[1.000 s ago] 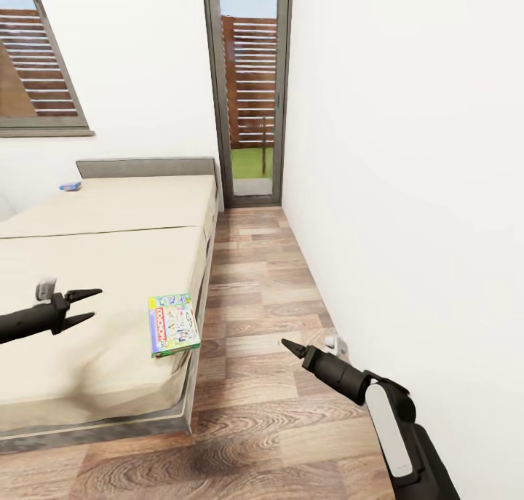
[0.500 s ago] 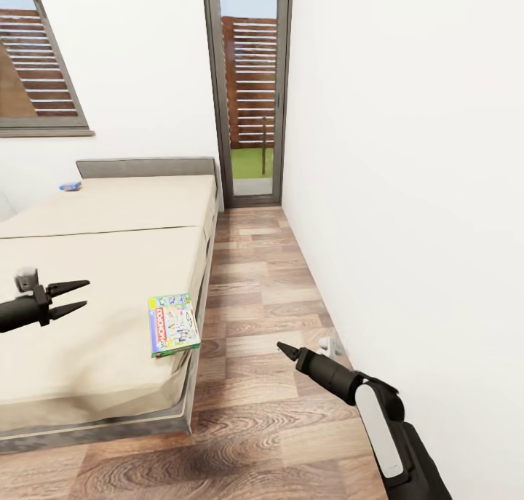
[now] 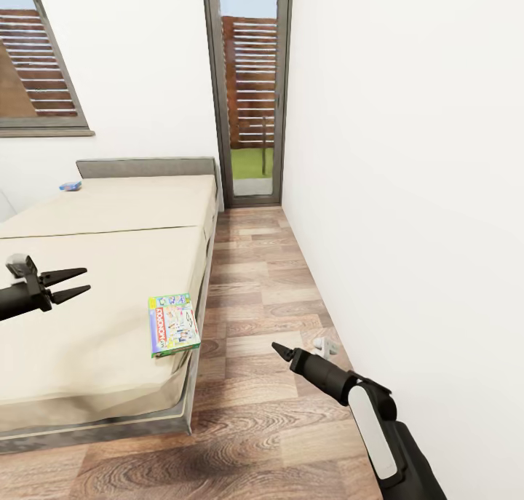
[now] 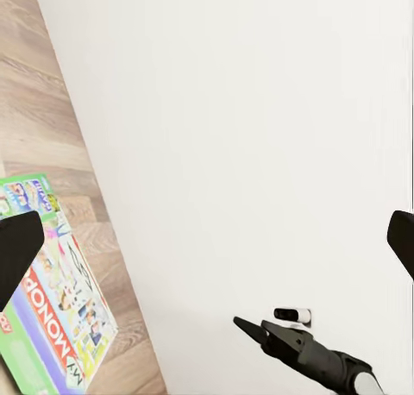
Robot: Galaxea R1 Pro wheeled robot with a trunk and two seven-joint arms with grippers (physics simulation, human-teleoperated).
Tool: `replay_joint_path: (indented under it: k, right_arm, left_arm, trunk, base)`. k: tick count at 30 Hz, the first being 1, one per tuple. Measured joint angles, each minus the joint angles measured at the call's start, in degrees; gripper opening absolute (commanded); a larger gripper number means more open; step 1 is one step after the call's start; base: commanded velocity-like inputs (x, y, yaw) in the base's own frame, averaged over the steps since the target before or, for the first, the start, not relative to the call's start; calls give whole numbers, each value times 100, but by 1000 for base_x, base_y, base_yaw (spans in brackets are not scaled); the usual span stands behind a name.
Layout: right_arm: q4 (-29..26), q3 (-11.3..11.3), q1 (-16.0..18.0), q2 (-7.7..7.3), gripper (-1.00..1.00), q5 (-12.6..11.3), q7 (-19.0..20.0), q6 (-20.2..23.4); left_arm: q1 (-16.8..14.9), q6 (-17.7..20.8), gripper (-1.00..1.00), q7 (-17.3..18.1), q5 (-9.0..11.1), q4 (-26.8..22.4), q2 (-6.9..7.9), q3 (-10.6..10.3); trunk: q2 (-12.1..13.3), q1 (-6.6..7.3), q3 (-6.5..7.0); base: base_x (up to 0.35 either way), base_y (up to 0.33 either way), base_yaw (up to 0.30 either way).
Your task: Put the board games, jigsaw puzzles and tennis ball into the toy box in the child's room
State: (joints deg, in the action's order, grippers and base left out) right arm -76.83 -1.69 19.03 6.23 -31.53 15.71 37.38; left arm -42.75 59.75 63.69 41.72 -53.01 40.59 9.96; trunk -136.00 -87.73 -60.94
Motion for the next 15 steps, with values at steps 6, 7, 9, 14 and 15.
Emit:
replay_joint_path:
  k: [6, 7, 9, 14, 15]
  right_arm:
    - [112, -14, 1, 1, 100, 4, 3, -155]
    - [120, -14, 1, 0, 100, 5, 3, -166]
    - [135, -14, 1, -1, 100, 6, 4, -182]
    - [156, -14, 1, -6, 100, 4, 4, -201]
    - [158, -14, 1, -4, 100, -1, 4, -204]
  left_arm:
    - [20, 0, 100, 30, 19, -33, 0, 3]
    - [21, 0, 100, 31, 20, -35, 1, 3]
    - [23, 0, 100, 34, 21, -39, -1, 3]
    - [25, 0, 100, 37, 24, -41, 0, 4]
    - [25, 0, 100, 37, 25, -39, -1, 4]
  trunk:
    - [0, 1, 0]
    - [0, 1, 0]
    - [0, 1, 0]
    - [0, 0, 0]
    - [0, 1, 0]
  base:
    - [26, 4, 0]
    - [98, 45, 0]
    - [97, 53, 0]
    - [49, 28, 0]
    - [73, 49, 0]
